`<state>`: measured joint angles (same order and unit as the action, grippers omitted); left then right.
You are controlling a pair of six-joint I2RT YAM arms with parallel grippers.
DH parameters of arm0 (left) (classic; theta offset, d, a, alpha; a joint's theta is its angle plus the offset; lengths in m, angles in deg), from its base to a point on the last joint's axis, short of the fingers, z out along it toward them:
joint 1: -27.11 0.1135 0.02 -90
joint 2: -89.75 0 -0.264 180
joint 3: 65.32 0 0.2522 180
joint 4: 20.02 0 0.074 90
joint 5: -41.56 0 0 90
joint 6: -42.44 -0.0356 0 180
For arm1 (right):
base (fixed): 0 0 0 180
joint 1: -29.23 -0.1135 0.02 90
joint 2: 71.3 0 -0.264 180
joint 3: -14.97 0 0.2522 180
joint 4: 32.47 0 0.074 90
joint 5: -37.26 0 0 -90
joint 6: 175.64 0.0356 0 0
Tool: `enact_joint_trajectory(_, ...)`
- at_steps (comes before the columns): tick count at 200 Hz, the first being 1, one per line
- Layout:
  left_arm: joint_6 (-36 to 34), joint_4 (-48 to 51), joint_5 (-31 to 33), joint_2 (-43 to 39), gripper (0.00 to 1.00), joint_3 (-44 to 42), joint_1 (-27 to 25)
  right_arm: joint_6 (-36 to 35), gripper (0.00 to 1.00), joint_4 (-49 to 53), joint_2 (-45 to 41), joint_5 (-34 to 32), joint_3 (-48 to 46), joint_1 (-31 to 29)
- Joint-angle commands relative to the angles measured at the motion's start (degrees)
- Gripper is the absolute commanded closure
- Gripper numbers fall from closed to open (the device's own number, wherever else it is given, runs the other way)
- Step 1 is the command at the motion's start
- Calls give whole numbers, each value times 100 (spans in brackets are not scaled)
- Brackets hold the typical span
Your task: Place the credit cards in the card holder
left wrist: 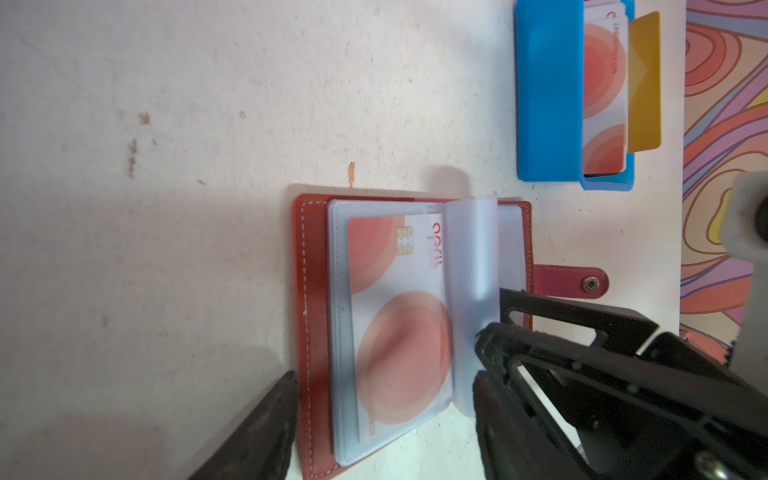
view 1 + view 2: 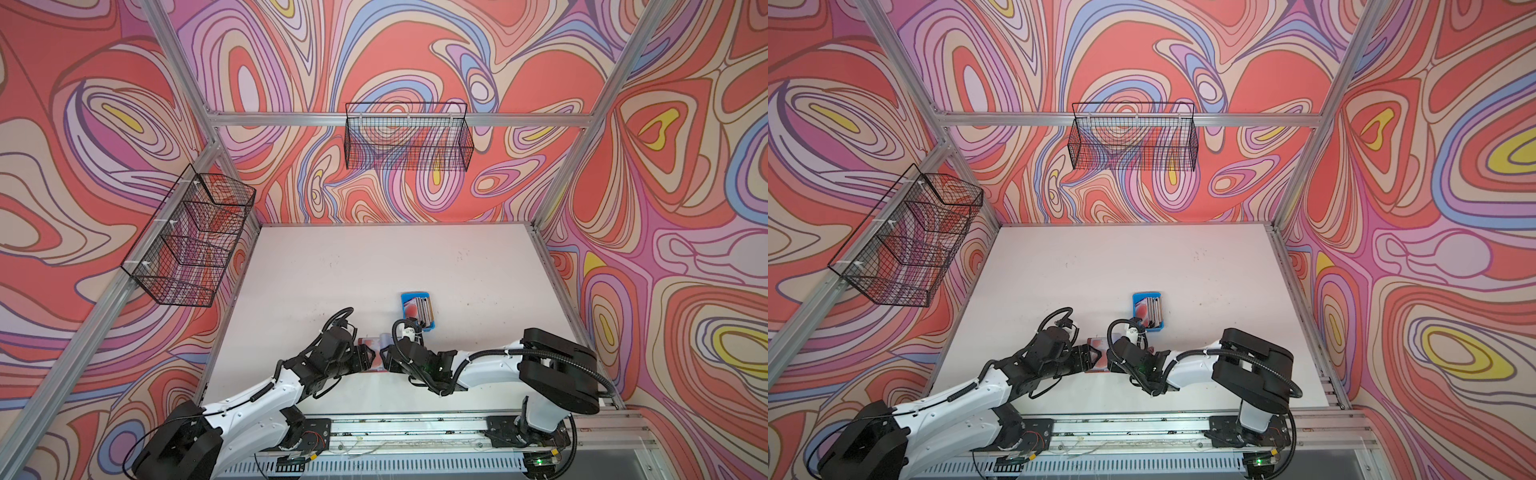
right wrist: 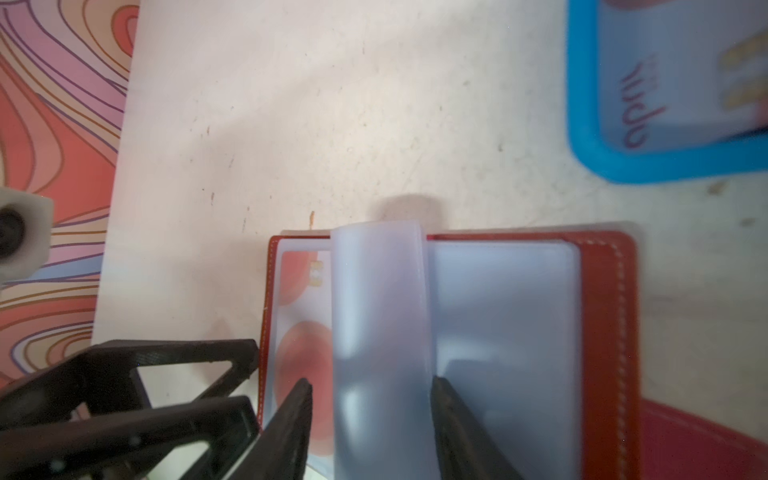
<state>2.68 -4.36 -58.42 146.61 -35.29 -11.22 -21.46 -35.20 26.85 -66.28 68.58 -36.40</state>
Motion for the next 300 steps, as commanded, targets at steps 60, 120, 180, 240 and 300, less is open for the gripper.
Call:
enact_joint_trajectory(60, 206, 373, 641, -339, 31, 130, -17, -43, 50, -1092, 151, 774, -216, 119)
enact_joint_trajectory(120, 425, 1944, 2050, -877, 30, 642, 18, -159, 50, -1215, 65, 854, -154, 120)
enact_joint_trajectory(180, 495, 2364, 2354, -1502, 30, 727, 73, -253, 51, -1271, 11, 951, -66, 107)
enact_joint_trajectory(240, 486, 2456, 2386, -1853, 30, 695, 83, -316, 51, -1262, 15, 963, 30, 85)
enact_joint_trajectory(300, 508, 2511, 2407, -1893, 30, 737, 88, -385, 51, -1242, 239, 1098, 294, 46)
